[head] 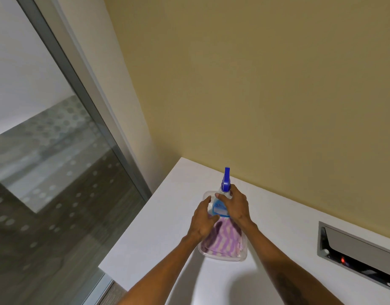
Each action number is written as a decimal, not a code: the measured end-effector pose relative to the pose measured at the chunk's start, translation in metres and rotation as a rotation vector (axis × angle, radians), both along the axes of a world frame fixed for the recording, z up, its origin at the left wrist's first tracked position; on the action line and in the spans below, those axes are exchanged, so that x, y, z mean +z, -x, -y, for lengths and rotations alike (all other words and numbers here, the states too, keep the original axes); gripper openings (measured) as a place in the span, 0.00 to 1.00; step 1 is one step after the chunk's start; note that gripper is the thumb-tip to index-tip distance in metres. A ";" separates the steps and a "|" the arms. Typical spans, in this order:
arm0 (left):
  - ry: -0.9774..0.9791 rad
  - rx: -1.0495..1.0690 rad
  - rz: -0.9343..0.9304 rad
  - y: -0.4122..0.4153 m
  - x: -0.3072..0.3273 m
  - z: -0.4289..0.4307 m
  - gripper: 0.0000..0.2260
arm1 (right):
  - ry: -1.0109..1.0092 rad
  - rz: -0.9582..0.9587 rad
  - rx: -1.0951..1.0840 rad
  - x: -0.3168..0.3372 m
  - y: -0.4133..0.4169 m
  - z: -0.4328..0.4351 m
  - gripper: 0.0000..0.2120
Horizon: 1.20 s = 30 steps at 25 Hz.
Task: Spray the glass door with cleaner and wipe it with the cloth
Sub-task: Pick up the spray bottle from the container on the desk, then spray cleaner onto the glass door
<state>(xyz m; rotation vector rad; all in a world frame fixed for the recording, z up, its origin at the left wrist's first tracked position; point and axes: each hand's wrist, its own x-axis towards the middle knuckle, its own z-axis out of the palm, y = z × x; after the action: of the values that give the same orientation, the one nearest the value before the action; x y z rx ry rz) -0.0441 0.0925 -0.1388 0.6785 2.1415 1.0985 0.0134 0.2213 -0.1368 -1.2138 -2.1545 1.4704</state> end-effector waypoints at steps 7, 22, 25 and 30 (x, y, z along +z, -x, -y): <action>-0.220 0.001 0.060 0.003 0.041 0.005 0.28 | -0.144 -0.154 0.077 0.078 -0.012 0.011 0.16; -0.489 0.321 -0.056 0.038 0.189 0.218 0.17 | -0.335 -0.539 0.573 0.283 0.045 0.210 0.13; -0.516 0.430 -0.126 0.029 0.215 0.298 0.18 | -0.311 -0.608 0.682 0.304 0.052 0.293 0.27; -0.493 0.584 -0.198 -0.002 0.240 0.458 0.20 | -0.257 -0.730 0.837 0.342 0.036 0.459 0.27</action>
<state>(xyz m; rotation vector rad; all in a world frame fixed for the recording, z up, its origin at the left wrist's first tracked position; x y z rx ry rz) -0.0423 -0.3652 0.1011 0.3771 2.3211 1.9862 -0.0231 -0.2378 0.2053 0.3682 -2.2340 1.4760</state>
